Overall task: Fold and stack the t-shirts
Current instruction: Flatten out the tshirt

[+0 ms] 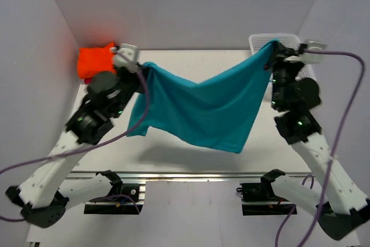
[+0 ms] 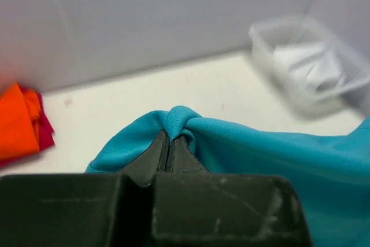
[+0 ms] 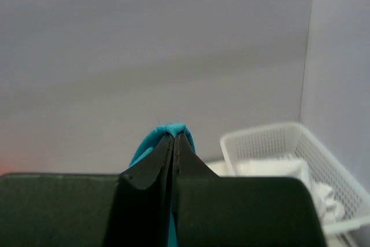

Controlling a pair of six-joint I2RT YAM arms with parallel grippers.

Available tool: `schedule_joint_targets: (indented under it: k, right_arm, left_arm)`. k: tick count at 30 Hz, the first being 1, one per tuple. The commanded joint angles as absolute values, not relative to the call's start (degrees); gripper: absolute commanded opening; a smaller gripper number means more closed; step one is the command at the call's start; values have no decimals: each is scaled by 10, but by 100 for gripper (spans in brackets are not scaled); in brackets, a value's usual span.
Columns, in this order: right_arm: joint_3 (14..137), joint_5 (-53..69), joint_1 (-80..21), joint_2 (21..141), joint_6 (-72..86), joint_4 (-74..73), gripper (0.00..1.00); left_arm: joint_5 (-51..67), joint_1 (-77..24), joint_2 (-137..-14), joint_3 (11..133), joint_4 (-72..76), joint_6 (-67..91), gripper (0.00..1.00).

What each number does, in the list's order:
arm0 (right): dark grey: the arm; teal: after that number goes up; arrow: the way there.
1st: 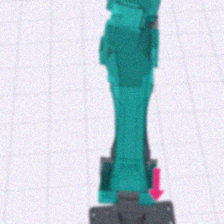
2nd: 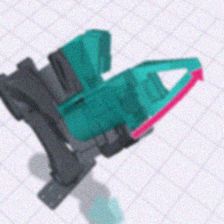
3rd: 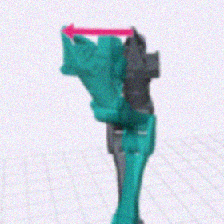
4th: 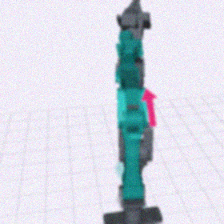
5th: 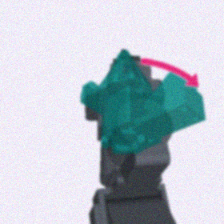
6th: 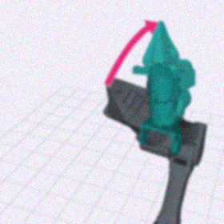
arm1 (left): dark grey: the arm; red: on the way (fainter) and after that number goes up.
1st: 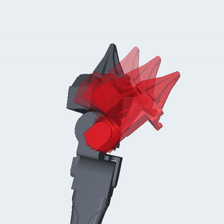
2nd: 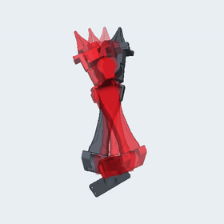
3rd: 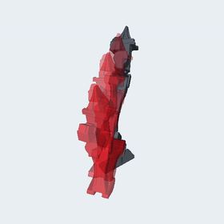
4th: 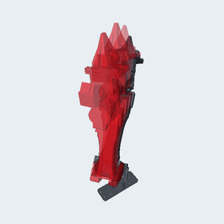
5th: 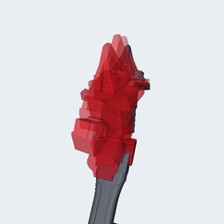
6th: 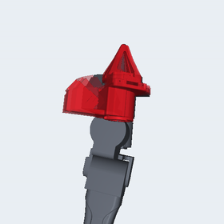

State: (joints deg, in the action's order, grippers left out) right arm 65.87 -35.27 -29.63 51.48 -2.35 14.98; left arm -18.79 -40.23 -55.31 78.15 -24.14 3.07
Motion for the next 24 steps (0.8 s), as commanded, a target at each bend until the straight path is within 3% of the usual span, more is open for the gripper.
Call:
schedule_joint_targets:
  k: [1, 5, 6, 8, 10, 13, 14, 15, 16, 17, 18, 21, 24]
  right_arm:
    - [611, -412, -291, 597, 12, 181, 0]
    - [597, -430, -265, 717, 72, 194, 0]
    - [604, -413, -252, 799, 81, 185, 0]
    - [667, -396, -227, 882, 111, 153, 0]
    - [727, -377, -219, 981, 126, 108, 0]
    - [837, -350, -198, 1078, 125, 48, 0]
    - [858, -345, -194, 1093, 119, 36, 0]
    - [914, -340, -189, 1108, 118, 13, 0]
    - [931, -333, -188, 1142, 112, -16, 18]
    - [959, -328, -187, 1152, 108, -26, 18]
    - [975, -323, -185, 1164, 107, -46, 57]
    - [977, -304, -187, 1161, 96, -62, 90]
    - [946, -264, -188, 1128, 101, -73, 90]
  left_arm:
    - [-205, -399, -632, 722, -226, 61, 0]
    - [-267, -379, -769, 707, -226, 124, 0]
    - [-272, -360, -805, 722, -226, 124, 0]
    - [-248, -338, -886, 760, -254, 129, 0]
    - [-237, -309, -1013, 842, -270, 129, 8]
    - [-202, -283, -1155, 979, -328, 121, 57]
    - [-193, -278, -1179, 1012, -344, 116, 65]
    - [-187, -278, -1200, 1066, -370, 116, 84]
    - [-176, -264, -1225, 1099, -380, 116, 96]
    - [-176, -264, -1225, 1106, -385, 116, 100]
    - [-176, -255, -1225, 1107, -385, 116, 100]
    - [-176, -237, -1188, 1065, -380, 134, 100]
    - [-198, -222, -1112, 983, -374, 168, 100]
